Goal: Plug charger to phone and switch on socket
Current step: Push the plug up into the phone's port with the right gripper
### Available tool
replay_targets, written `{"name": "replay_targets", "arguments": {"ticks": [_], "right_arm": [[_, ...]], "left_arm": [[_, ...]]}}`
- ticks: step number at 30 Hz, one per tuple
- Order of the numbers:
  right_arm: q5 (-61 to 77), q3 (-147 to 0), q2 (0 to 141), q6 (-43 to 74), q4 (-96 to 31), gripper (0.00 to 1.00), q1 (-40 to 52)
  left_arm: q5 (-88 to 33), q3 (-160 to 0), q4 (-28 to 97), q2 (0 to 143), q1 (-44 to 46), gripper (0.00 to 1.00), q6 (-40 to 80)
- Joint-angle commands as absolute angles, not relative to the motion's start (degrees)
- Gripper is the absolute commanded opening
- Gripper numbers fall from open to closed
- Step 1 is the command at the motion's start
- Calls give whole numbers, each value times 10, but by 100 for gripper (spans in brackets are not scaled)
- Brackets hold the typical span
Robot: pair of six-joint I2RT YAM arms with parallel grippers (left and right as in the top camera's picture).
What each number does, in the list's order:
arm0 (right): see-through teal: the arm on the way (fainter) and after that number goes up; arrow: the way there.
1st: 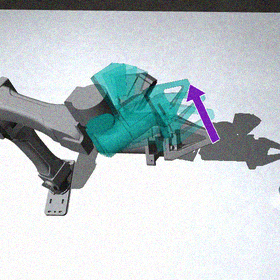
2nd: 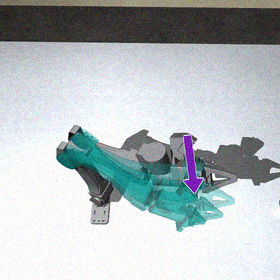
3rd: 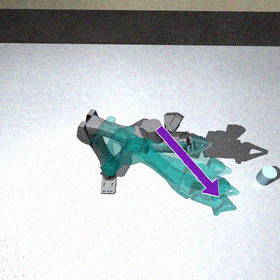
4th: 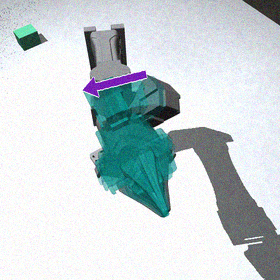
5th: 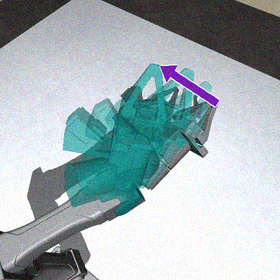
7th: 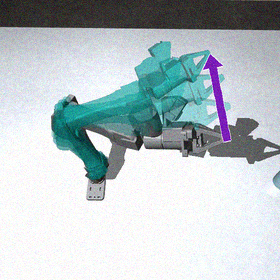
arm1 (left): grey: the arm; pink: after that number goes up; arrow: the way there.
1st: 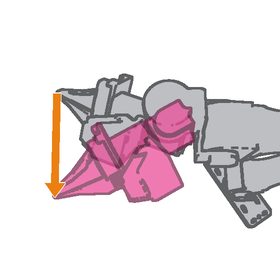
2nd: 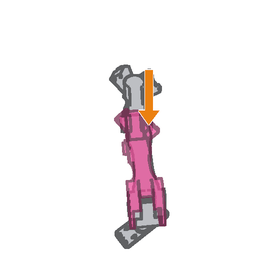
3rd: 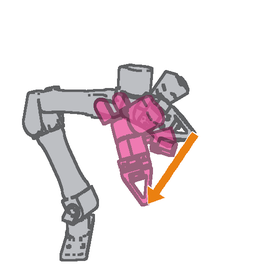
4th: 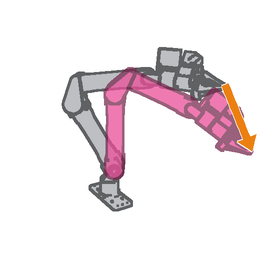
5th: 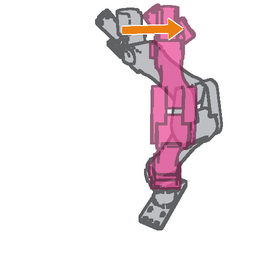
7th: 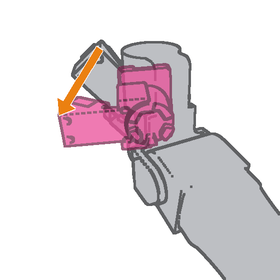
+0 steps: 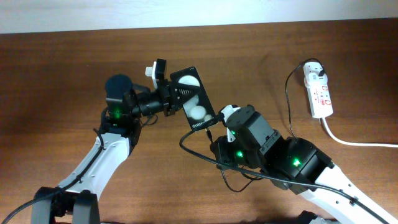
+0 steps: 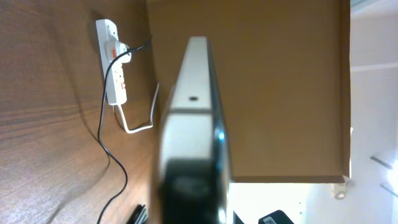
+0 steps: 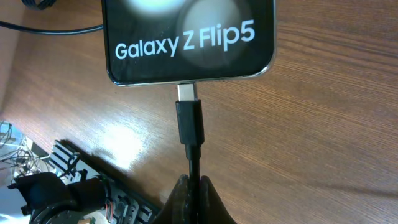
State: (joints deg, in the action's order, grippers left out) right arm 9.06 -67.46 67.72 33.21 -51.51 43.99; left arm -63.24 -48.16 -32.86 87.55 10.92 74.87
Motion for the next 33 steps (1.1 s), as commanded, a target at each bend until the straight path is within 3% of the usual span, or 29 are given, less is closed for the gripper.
{"name": "replay_targets", "arguments": {"ticks": [1,18,30,31,33], "right_arm": [[84,-673,680,335,-507,4,442],[94,-673,680,333,-496,4,442],[53,-673,680,320,-456,4,442],[53,-673,680,317,-457,4,442],[53,-673,680,317,-469,17,442]], "left_arm": [[-645,-490,-339,872,109,0,770],[-647,-490,-338,872,109,0,769],[-716,-490,-368,872,133,0,720],[-716,-490,-368,872,134,0,719],[-716,-490,-368,872,133,0,703]]}}
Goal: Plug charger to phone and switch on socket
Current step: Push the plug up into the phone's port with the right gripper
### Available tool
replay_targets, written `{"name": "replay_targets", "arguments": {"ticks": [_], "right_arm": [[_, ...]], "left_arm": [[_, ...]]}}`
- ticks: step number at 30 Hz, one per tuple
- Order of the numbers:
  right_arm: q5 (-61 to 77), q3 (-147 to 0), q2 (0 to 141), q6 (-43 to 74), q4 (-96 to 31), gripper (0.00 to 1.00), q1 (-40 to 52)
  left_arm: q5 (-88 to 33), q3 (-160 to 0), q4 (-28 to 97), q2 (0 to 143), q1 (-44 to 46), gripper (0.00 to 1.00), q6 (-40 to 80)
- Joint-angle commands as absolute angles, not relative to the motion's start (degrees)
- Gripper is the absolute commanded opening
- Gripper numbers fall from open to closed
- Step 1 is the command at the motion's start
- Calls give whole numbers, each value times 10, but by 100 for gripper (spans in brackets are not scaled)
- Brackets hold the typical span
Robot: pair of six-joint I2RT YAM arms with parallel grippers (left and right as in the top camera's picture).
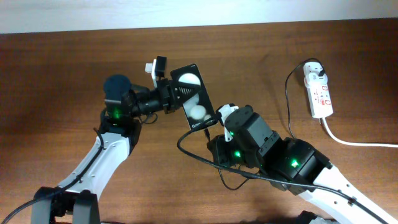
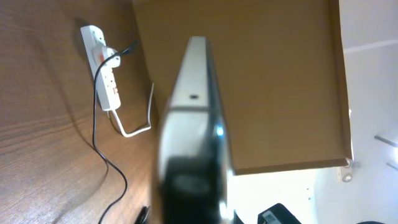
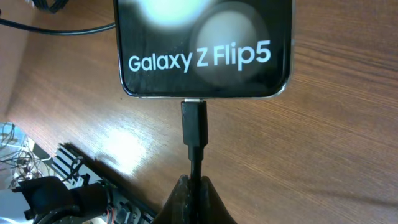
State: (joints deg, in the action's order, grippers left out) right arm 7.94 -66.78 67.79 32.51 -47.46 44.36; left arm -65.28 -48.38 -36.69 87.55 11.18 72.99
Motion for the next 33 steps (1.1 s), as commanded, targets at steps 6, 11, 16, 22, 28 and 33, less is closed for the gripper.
{"name": "replay_targets", "arguments": {"ticks": [6,11,16,22,28,33], "right_arm": [[47,-673,680,317,-477,34,442],[25,-673,740,313,-454,36,470],[-20,-673,764,279,-402,28,495],[-24,-673,764,279,-387,4,495],[-24,-693,763,275,-337,4,495],[-22,-703,758,255,-350,19,495]], "left_arm": [[-651,-490,-368,872,117,0,619],[-651,-490,-368,872,64,0,618],[-687,-490,-362,872,62,0,618],[-720,-490,-361,872,62,0,618],[-807,-489,-362,872,69,0,618],[-841,-488,-341,872,81,0,597]]}}
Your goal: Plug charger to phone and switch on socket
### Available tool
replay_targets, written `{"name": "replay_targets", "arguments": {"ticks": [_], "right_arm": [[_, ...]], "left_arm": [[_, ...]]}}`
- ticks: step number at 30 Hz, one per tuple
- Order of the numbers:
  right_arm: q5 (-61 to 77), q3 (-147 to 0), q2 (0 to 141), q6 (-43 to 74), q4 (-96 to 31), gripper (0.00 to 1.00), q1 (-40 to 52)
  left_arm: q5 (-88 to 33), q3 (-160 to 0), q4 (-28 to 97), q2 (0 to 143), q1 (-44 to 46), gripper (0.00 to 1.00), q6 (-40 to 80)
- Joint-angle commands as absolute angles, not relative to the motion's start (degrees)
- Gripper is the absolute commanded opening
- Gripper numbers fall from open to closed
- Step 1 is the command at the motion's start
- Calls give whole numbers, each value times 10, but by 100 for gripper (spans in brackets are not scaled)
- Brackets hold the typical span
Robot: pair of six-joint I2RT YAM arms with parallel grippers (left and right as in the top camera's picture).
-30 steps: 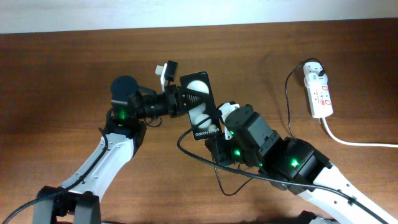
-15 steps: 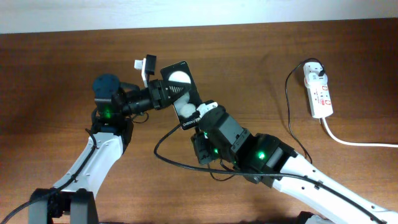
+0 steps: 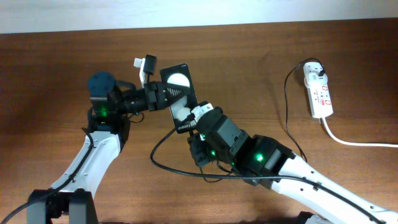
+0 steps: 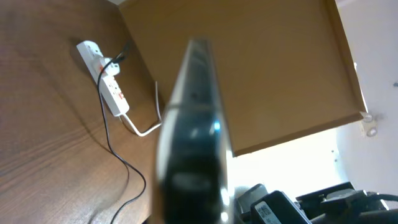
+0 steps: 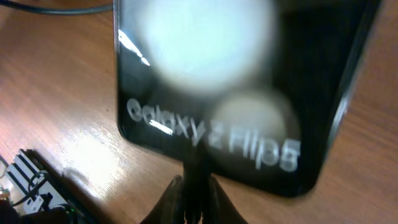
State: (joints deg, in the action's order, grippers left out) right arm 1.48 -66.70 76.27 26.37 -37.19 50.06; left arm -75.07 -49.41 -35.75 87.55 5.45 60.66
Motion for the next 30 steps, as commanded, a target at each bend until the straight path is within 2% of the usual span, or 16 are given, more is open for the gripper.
{"name": "replay_targets", "arguments": {"ticks": [1,2,3,7,9,13,15,17,20,23,26,30], "right_arm": [[-22,-703,750,255,-358,26,495],[-22,-703,738,255,-369,31,494],[-22,-703,720,255,-383,41,494],[-22,-703,638,255,-455,68,494],[-22,-703,566,255,-502,79,494],[-39,-703,438,255,-577,92,494],[-68,-703,402,255,-611,99,494],[-83,-703,400,255,-633,99,494],[-96,-703,403,255,-643,99,494],[-97,-703,404,255,-644,99,495],[-97,-703,404,255,-644,99,495],[-97,-703,404,255,-644,99,495]], "left_arm": [[-831,-488,-338,872,81,0,596],[-824,-488,-338,872,81,0,596],[-820,-488,-338,872,82,0,596],[-778,-488,-338,872,98,0,596],[-674,-488,-338,872,141,0,597],[-496,-489,-336,872,223,0,583],[-442,-511,-239,872,241,0,533],[-393,-573,-65,877,248,0,446],[-392,-665,49,920,248,0,377],[-392,-815,219,1041,248,0,286],[-426,-923,283,1162,248,0,244],[-452,-956,286,1261,246,0,243]]}}
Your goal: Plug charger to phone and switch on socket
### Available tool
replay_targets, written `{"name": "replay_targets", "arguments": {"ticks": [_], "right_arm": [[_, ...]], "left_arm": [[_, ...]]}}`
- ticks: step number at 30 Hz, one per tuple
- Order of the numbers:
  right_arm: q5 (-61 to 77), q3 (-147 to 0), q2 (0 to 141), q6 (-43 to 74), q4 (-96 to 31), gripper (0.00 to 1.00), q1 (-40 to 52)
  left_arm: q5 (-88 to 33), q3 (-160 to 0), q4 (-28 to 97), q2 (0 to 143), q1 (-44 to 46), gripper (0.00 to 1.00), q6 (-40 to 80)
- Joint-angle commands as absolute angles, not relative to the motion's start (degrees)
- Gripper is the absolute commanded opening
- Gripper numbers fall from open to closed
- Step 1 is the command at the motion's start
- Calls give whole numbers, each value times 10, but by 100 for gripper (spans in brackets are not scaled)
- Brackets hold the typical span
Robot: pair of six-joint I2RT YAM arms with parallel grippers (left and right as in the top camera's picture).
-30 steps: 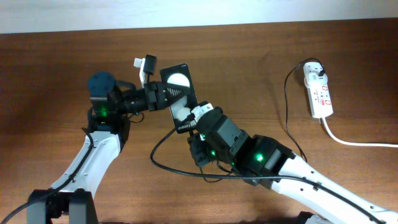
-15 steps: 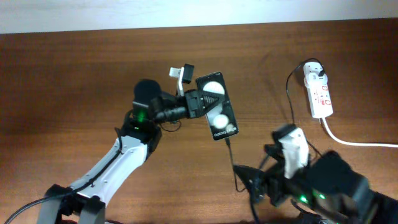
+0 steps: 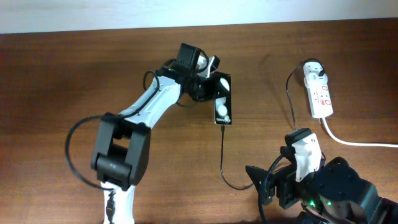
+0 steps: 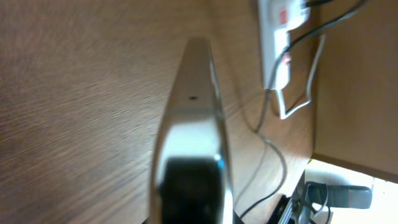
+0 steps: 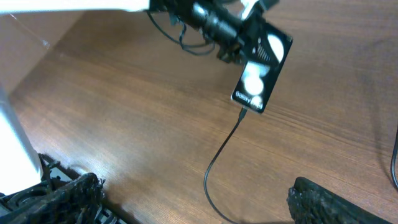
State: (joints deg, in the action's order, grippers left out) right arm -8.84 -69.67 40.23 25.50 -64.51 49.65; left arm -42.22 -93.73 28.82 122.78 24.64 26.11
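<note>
A black flip phone [image 3: 222, 102] hangs over the table's upper middle, with my left gripper [image 3: 208, 87] shut on its upper part. In the left wrist view the phone [image 4: 193, 118] shows edge-on between the jaws. The black charger cable [image 3: 223, 152] is plugged into the phone's lower end and runs down the table. In the right wrist view, phone [image 5: 262, 59] and cable [image 5: 214, 162] lie ahead of my right gripper [image 5: 193, 205], which stands wide open and holds nothing. The white socket strip [image 3: 318, 93] lies at the far right, with the charger's plug in its upper end.
The strip's white lead [image 3: 354, 142] runs off the right edge. The black cable [image 3: 288, 106] loops along the strip's left side. My right arm [image 3: 323, 186] fills the lower right corner. The table's far edge [image 3: 199, 25] meets a white wall.
My right gripper has let go of the cable plug, opened wide and moved back to the lower right. My left gripper has carried the phone to the right, with the cable still in it.
At first my right gripper held the plug just under the phone's port, its metal tip showing. Then the plug sat fully in the phone. Both grippers then stood further left. Now the right one is open and away, and the left holds the plugged phone nearer the strip.
</note>
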Motion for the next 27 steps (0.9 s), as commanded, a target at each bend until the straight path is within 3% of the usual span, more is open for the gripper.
{"name": "replay_targets", "arguments": {"ticks": [1,27], "right_arm": [[-97,-703,404,255,-644,99,495],[-97,-703,404,255,-644,99,495]], "left_arm": [[-452,-956,286,1280,246,0,243],[-242,-922,370,1305,240,6,243]]}}
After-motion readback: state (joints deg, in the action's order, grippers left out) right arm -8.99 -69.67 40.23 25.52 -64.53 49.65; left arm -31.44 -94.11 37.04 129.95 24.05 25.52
